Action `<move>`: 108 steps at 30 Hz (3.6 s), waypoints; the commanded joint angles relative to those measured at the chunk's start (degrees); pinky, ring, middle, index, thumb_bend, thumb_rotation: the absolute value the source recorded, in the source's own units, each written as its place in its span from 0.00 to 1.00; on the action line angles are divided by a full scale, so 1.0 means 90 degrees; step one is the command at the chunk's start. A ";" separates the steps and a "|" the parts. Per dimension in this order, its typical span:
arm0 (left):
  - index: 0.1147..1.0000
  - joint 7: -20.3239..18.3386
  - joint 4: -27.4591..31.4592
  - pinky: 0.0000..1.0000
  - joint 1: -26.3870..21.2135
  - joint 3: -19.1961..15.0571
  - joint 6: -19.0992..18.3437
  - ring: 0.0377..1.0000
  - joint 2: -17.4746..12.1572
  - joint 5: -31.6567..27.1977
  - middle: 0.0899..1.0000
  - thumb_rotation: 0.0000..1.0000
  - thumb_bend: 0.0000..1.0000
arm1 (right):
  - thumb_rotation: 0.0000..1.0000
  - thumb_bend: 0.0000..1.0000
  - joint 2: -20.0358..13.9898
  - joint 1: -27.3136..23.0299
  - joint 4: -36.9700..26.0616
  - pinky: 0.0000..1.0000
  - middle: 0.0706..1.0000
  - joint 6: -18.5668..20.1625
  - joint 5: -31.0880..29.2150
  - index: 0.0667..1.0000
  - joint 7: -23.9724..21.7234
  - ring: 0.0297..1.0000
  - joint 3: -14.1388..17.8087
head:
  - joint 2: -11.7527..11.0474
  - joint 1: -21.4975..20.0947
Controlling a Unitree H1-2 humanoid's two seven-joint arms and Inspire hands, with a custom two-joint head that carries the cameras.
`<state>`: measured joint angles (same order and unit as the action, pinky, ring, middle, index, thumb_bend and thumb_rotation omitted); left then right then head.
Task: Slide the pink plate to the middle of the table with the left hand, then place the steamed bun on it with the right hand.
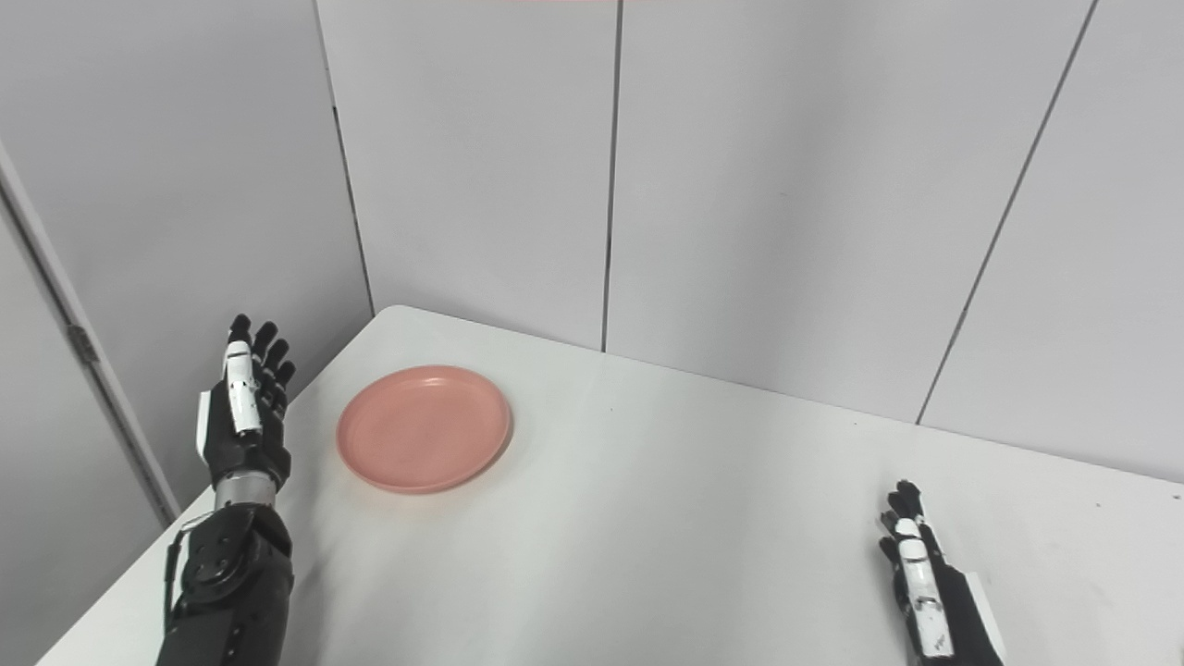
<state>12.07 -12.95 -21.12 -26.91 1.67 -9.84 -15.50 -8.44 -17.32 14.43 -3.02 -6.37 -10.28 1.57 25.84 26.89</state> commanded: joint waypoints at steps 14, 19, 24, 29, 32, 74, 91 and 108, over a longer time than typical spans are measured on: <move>0.97 -0.0114 -0.0627 0.98 -0.0326 0.0037 0.0176 0.94 -0.0331 -0.0268 0.95 1.00 0.41 | 1.00 0.11 -0.0032 0.0307 0.0135 1.00 1.00 0.0113 -0.0035 1.00 -0.0019 1.00 0.0021 | 0.0034 0.0003; 0.97 -0.0195 -0.0849 0.97 -0.0345 0.0097 0.0140 0.94 -0.0329 -0.0369 0.95 1.00 0.42 | 1.00 0.11 -0.0027 0.0323 0.0095 1.00 1.00 0.0144 -0.0038 1.00 -0.0012 1.00 0.0016 | 0.0041 -0.0004; 0.97 -0.0363 -0.1122 0.95 -0.0384 0.0175 0.0099 0.94 -0.0299 -0.0470 0.94 1.00 0.41 | 1.00 0.10 -0.0034 0.0331 0.0094 1.00 1.00 0.0114 -0.0028 1.00 -0.0026 1.00 0.0005 | 0.0056 -0.0010; 0.97 -0.0465 -0.1475 0.94 -0.0486 0.0275 0.0098 0.94 -0.0253 -0.0489 0.94 1.00 0.39 | 1.00 0.09 -0.0031 0.0333 0.0085 1.00 1.00 0.0089 0.0007 1.00 -0.0005 1.00 -0.0001 | 0.0056 -0.0010; 0.96 -0.0547 -0.1695 0.95 -0.0544 0.0356 0.0129 0.94 -0.0223 -0.0498 0.94 1.00 0.39 | 1.00 0.10 -0.0029 0.0340 0.0060 1.00 1.00 0.0119 0.0008 1.00 -0.0008 1.00 -0.0002 | 0.0071 -0.0027; 0.91 -0.2001 -0.1469 0.93 -0.0347 0.2048 -0.0962 0.92 0.0616 -0.0384 0.92 1.00 0.41 | 1.00 0.18 0.0213 0.0407 0.0232 1.00 1.00 -0.0201 0.0316 1.00 0.0144 1.00 -0.0186 | 0.0218 -0.1422; 0.96 -0.2933 -0.1354 0.97 0.0019 0.2733 -0.1539 0.96 0.1002 -0.0579 0.96 1.00 0.38 | 1.00 0.25 0.0437 0.0404 0.0407 1.00 1.00 -0.0290 0.0666 1.00 0.0360 0.99 -0.0299 | 0.0197 -0.2350; 0.95 -0.3499 -0.1959 0.95 0.0075 0.2736 -0.1316 0.94 0.1001 -0.0593 0.95 1.00 0.43 | 1.00 0.25 0.0515 0.0390 0.0435 1.00 1.00 -0.0264 0.0840 1.00 0.0530 0.98 -0.0316 | 0.0242 -0.2693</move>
<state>-20.72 -25.56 -24.48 -2.79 -6.92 -0.98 -22.31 -5.86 -16.93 15.04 -4.19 1.15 -6.19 -0.25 27.95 2.64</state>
